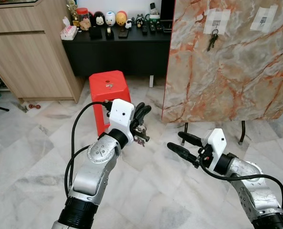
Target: Hang keys on a hook
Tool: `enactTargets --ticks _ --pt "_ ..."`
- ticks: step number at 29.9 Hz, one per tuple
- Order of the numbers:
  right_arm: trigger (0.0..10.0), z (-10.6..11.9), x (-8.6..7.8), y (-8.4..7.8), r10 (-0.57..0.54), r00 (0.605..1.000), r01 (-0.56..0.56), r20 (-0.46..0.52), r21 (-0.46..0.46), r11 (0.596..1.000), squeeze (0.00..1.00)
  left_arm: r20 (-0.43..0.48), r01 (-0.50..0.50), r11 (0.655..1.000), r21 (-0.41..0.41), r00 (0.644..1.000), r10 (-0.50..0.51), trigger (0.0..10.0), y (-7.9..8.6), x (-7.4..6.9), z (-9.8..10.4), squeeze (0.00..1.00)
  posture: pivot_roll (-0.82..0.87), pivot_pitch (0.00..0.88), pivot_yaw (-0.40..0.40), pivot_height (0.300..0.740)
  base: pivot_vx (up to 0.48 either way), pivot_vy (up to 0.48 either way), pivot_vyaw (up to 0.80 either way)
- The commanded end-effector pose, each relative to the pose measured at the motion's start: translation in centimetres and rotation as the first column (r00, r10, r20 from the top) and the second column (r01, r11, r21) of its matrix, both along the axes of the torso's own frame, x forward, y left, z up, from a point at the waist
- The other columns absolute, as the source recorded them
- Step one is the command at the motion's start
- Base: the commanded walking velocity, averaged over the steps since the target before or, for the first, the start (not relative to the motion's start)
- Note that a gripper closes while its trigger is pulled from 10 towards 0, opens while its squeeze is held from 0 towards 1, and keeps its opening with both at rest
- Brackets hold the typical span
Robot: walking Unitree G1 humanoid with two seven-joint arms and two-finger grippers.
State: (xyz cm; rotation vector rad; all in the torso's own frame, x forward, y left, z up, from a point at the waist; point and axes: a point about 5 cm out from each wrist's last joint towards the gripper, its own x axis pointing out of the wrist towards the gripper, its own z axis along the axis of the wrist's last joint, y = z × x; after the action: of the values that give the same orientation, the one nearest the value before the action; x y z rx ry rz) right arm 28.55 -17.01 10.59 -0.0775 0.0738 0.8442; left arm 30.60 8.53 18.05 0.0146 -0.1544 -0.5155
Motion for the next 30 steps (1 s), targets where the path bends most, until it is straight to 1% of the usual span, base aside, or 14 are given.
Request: enactTargets --ticks 1,5,11,12,13,15,16,20,28,30 --pt "10.0 0.3 0.2 -0.2 -0.025 1.0 0.025 -0.004 0.012 1.0 0.0 0.019 -0.007 1.0 0.013 1.0 0.006 10.0 0.1 -0.1 0.5 0.0 -0.16 0.035 -0.017 0.74 0.0 0.0 -0.77" --pt "10.0 0.1 0.3 -0.2 -0.042 0.999 0.042 0.013 -0.01 0.999 0.0 0.019 -0.013 1.0 0.013 1.0 0.012 10.0 0.2 -0.1 0.5 0.0 -0.16 0.039 -0.014 0.74 0.0 0.0 -0.75" --pt "10.0 0.2 0.3 0.0 -0.047 0.999 0.047 0.012 0.0 0.999 0.0 0.023 -0.021 1.0 0.013 1.0 0.021 10.0 0.4 -0.1 0.6 0.0 -0.16 0.043 -0.01 0.74 0.0 0.0 -0.74" --pt "10.0 0.2 0.3 0.0 -0.047 0.999 0.048 0.012 0.0 0.999 0.0 0.036 -0.025 0.999 0.04 0.999 0.024 10.0 0.4 0.0 0.6 0.0 -0.16 0.046 -0.009 0.74 0.0 -0.48 -0.74" --pt "10.0 0.2 0.3 0.1 -0.047 0.999 0.047 0.012 0.0 0.999 0.0 0.037 -0.025 0.999 0.043 0.999 0.023 10.0 0.4 0.0 0.6 0.0 -0.16 0.047 -0.009 0.74 0.0 -0.48 -0.74" --pt "10.0 0.2 0.3 0.2 -0.046 0.999 0.046 0.015 -0.002 0.999 0.0 0.021 -0.04 0.999 -0.006 0.999 0.04 10.0 0.6 0.1 0.7 0.0 -0.16 0.049 -0.007 0.74 0.0 -0.24 -0.74" --pt "10.0 0.3 0.3 0.3 -0.045 0.999 0.045 0.017 -0.003 0.999 0.0 0.019 -0.043 0.999 -0.011 0.999 0.043 10.0 0.6 0.1 0.7 0.0 -0.16 0.049 -0.006 0.74 0.0 0.0 -0.74" --pt "10.0 0.4 0.3 0.5 -0.043 0.999 0.043 0.022 -0.003 0.999 0.0 0.021 -0.039 0.999 0.005 0.999 0.039 10.0 0.7 0.2 0.7 0.0 -0.16 0.053 -0.005 0.74 0.0 0.0 -0.74" --pt "10.0 0.8 0.3 1.1 -0.028 0.999 0.029 0.044 -0.014 0.999 0.0 0.02 -0.037 0.999 0.003 0.999 0.037 10.0 0.7 0.1 0.6 0.0 -0.16 0.058 -0.003 0.74 0.0 0.0 -0.74" --pt "10.0 1.2 0.3 1.7 -0.014 0.998 0.015 0.064 -0.018 1.0 0.0 0.018 -0.032 0.999 -0.003 0.999 0.032 10.0 0.7 0.1 0.6 0.0 -0.16 0.059 0.0 0.74 0.0 0.0 -0.74"
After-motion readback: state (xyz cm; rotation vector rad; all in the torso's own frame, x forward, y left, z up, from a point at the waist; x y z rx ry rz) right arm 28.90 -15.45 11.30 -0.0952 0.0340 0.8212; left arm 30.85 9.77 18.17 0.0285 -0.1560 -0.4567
